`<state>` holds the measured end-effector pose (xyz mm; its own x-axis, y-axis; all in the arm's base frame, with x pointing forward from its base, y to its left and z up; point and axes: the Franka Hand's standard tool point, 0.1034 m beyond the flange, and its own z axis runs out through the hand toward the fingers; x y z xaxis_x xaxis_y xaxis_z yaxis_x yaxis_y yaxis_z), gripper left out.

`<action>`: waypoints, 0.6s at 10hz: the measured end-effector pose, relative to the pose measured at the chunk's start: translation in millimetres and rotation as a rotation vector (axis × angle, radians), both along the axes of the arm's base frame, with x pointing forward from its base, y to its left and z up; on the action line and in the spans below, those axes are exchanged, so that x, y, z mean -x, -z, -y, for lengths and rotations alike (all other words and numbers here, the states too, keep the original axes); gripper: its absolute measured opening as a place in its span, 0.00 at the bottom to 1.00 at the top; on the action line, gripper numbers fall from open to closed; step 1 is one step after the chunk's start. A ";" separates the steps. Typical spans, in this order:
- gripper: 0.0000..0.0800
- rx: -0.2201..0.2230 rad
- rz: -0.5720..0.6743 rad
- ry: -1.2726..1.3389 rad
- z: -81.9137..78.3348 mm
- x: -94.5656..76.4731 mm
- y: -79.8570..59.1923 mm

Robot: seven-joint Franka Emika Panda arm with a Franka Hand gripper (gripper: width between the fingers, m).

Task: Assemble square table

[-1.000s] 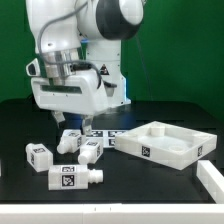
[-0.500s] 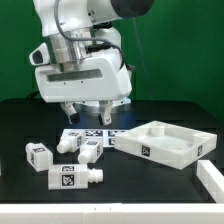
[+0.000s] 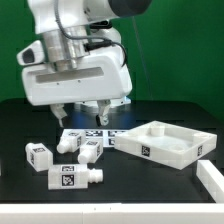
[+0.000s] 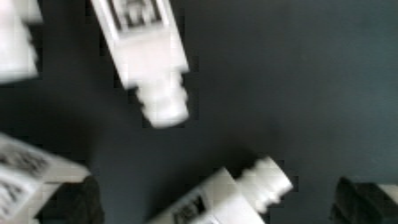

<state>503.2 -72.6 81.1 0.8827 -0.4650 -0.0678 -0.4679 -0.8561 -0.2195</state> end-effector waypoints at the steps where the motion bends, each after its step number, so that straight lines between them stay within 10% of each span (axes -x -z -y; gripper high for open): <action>1: 0.81 0.014 0.038 -0.141 -0.9 -15.7 -2.4; 6: 0.81 0.082 0.129 -0.500 -3.1 -7.1 -1.2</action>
Offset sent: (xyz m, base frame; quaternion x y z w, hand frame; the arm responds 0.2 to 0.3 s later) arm 0.0000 0.0000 0.0000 0.0000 0.0000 -0.1296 0.9916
